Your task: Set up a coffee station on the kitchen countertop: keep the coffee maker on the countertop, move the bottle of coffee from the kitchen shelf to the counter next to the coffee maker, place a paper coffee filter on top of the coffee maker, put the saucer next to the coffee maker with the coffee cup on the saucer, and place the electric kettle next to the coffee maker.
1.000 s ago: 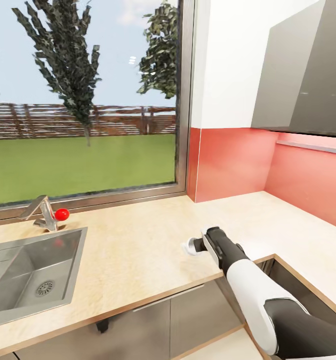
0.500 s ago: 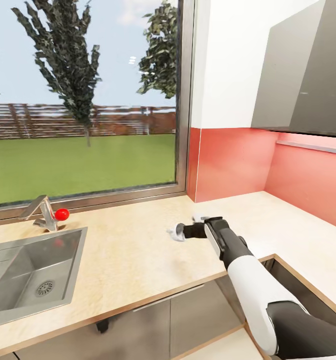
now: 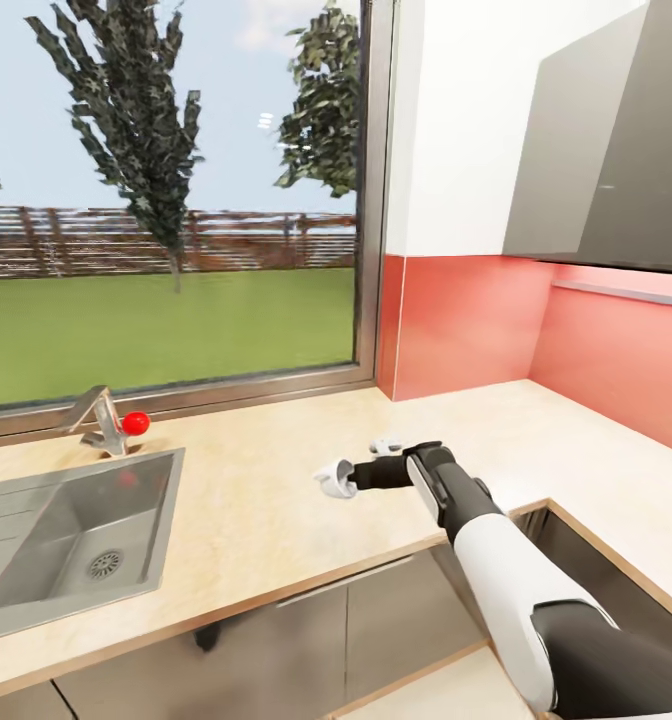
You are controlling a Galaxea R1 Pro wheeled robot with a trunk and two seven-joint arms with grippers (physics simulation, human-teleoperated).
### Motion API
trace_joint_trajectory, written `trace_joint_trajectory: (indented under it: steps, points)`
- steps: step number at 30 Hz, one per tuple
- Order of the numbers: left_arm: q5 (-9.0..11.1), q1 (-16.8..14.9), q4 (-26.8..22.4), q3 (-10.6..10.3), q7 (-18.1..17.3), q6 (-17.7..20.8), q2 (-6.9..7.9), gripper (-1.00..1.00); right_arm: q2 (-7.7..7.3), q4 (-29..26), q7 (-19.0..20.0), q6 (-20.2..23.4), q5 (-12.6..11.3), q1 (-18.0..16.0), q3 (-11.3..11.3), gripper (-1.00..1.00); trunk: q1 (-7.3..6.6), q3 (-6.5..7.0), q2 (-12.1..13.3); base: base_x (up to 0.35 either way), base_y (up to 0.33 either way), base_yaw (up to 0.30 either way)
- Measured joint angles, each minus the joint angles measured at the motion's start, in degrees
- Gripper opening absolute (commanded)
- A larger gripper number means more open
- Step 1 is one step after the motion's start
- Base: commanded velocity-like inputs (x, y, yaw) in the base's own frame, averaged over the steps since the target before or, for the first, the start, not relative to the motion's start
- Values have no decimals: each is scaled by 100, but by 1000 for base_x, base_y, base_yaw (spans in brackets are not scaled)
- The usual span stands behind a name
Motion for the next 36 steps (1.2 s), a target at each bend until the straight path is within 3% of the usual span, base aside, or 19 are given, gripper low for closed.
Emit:
trace_joint_trajectory:
  steps: [9,36]
  points:
    - [15,1,-1,9,1,-32,-3,100,34,31,54,1,-4,24,21,-100,0,0,0,-258,200,24]
    - [24,1,-28,8,0,-52,-17,100,59,14,39,0,-4,31,29,-100,-2,-1,-2,0,3,282]
